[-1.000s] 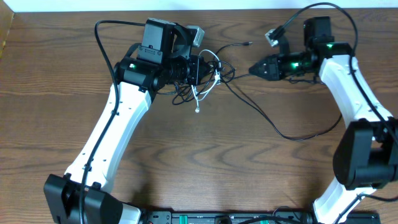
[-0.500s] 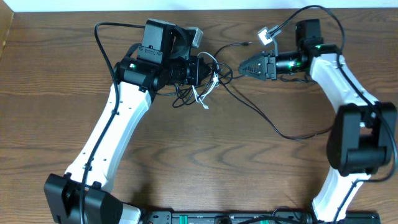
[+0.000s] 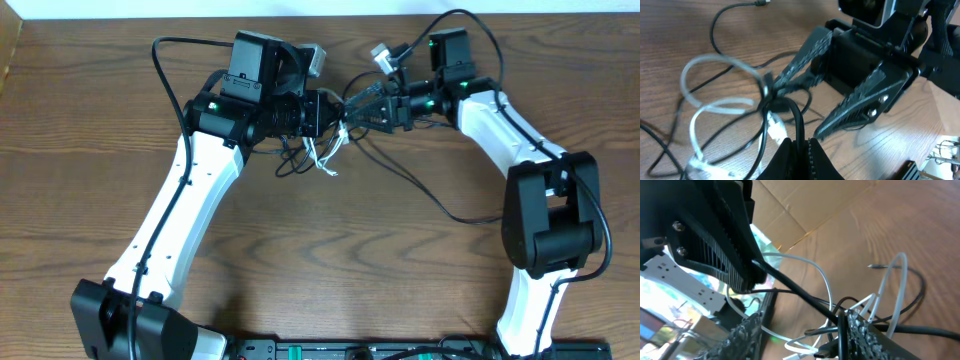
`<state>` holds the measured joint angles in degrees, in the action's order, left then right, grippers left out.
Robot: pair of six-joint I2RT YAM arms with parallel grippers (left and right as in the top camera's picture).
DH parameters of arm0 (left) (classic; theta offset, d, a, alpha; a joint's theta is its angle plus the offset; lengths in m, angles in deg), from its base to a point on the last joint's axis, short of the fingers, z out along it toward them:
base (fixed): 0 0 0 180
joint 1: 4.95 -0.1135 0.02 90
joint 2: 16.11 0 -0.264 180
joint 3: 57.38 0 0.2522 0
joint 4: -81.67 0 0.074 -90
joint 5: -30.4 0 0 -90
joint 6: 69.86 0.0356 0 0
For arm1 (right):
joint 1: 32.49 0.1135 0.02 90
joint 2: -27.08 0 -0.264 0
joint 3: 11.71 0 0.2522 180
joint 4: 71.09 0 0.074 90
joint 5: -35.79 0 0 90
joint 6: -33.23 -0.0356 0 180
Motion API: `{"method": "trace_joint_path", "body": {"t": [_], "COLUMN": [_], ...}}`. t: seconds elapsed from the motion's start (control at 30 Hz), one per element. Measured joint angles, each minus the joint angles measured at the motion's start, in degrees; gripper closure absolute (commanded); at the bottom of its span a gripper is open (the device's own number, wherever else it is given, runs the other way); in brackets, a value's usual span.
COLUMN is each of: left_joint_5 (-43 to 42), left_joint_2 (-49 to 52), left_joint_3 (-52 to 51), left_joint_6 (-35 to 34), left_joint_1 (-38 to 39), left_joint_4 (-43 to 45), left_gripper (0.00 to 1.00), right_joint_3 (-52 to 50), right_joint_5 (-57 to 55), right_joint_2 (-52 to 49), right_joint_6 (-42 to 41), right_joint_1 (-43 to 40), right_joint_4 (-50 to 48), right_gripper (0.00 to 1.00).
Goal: Untangle cables
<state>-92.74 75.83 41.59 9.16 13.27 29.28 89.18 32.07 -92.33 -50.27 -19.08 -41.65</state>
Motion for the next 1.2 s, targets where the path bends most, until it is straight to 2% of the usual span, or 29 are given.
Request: {"method": "trace_joint_path", "body": {"t": [0.1, 0.33, 0.7, 0.83, 1.0, 1.2], "left_joint_5": [0.0, 0.76, 1.55, 1.57, 1.53, 1.57], "left_joint_2": [0.0, 0.0, 0.0, 0.0, 0.0, 0.04], "left_joint_3": [0.0, 0.0, 0.0, 0.0, 0.0, 0.0], "left_joint_6": [-0.2, -1.05, -2.73, -3.02, -3.74, -4.07], "left_joint_1": [0.0, -0.35, -2.67, -2.75, -2.73, -2.69], "left_joint_4": [0.0, 0.02, -0.61, -1.07, -1.11, -1.44], "left_gripper": [0.93, 0.93, 0.93, 0.93, 0.93, 0.93], "right_joint_3": [0.0, 0.0, -0.02, 0.0, 0.22, 0.24], "right_joint_5": [0.17, 0.26, 0.33, -2.38, -14.36, -37.4], "right_joint_2": [0.0, 0.0, 0.57, 1.49, 2.49, 2.49], "right_joint_6": [-1.53, -4.48, -6.32, -9.75, -11.67, -11.98], "right_joint_1": [0.35, -0.22, -1.46, -4.31, -7.37, -5.49], "right_joint_4": [0.48, 1.27, 1.66, 3.89, 14.99, 26.91], "right_gripper": [0.64, 0.99, 0.99, 0.99, 0.99, 0.99]}}
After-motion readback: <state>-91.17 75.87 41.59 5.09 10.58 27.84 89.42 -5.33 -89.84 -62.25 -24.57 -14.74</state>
